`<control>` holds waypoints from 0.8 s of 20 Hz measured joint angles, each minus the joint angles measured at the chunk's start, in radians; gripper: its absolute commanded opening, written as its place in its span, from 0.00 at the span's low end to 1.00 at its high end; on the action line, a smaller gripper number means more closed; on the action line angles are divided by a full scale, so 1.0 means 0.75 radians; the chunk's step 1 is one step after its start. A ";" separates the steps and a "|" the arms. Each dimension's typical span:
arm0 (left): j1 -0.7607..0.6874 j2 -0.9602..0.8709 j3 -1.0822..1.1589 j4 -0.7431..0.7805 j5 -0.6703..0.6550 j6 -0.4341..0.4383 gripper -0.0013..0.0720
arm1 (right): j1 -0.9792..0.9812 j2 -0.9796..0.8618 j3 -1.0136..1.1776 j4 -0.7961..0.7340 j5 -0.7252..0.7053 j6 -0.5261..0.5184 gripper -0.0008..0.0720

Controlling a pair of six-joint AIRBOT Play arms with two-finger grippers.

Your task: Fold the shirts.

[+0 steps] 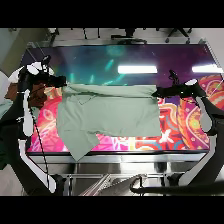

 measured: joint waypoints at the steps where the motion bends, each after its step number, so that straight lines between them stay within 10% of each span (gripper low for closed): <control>1: -0.006 0.000 0.000 0.013 -0.013 0.010 0.04 | 0.003 0.001 -0.001 -0.002 -0.007 -0.001 0.03; 13: -0.032 0.000 -0.001 0.207 -0.092 0.019 0.05 | -0.003 0.006 -0.002 -0.010 -0.027 0.001 0.04; 15: -0.041 0.000 -0.001 0.221 -0.089 0.019 0.66 | -0.003 0.012 -0.002 -0.013 -0.032 0.001 0.22; 16: -0.044 0.000 -0.001 0.224 -0.089 0.017 0.70 | -0.003 0.017 -0.002 -0.015 -0.034 0.001 0.27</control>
